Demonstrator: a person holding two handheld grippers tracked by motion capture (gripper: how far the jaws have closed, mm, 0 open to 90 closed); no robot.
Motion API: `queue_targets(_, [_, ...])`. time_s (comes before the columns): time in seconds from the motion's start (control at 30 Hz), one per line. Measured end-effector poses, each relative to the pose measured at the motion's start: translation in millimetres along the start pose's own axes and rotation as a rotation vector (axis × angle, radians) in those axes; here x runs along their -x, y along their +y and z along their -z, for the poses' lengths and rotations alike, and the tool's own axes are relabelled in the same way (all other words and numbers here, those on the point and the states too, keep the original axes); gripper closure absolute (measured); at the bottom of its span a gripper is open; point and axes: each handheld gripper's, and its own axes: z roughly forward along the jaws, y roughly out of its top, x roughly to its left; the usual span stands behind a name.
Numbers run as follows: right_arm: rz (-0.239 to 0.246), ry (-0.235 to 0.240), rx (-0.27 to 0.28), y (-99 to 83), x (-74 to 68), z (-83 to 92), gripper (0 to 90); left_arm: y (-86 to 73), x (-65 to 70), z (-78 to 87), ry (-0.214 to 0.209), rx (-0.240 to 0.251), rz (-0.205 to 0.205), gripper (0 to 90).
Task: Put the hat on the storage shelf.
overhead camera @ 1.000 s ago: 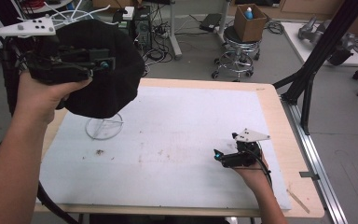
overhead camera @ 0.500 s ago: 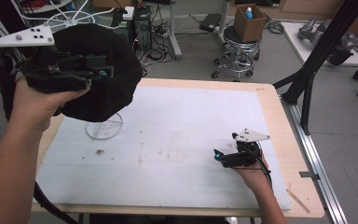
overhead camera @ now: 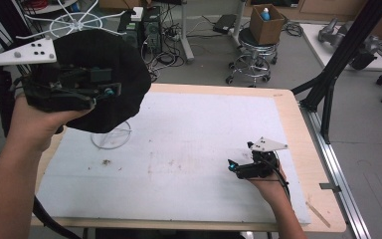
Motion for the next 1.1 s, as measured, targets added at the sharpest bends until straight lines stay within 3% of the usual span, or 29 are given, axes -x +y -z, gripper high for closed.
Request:
queue_targets(0.83, [0.005,-0.002,-0.007,-0.1,-0.5,-0.7,1.5,-23.9,26.2,-5.4,-0.071,0.003,-0.011,38.6])
queue_targets(1.1, [0.002,0.000,-0.008,-0.3,-0.7,-1.2,1.5,-28.1,43.2,-10.0,-0.115,0.003,-0.038,38.0])
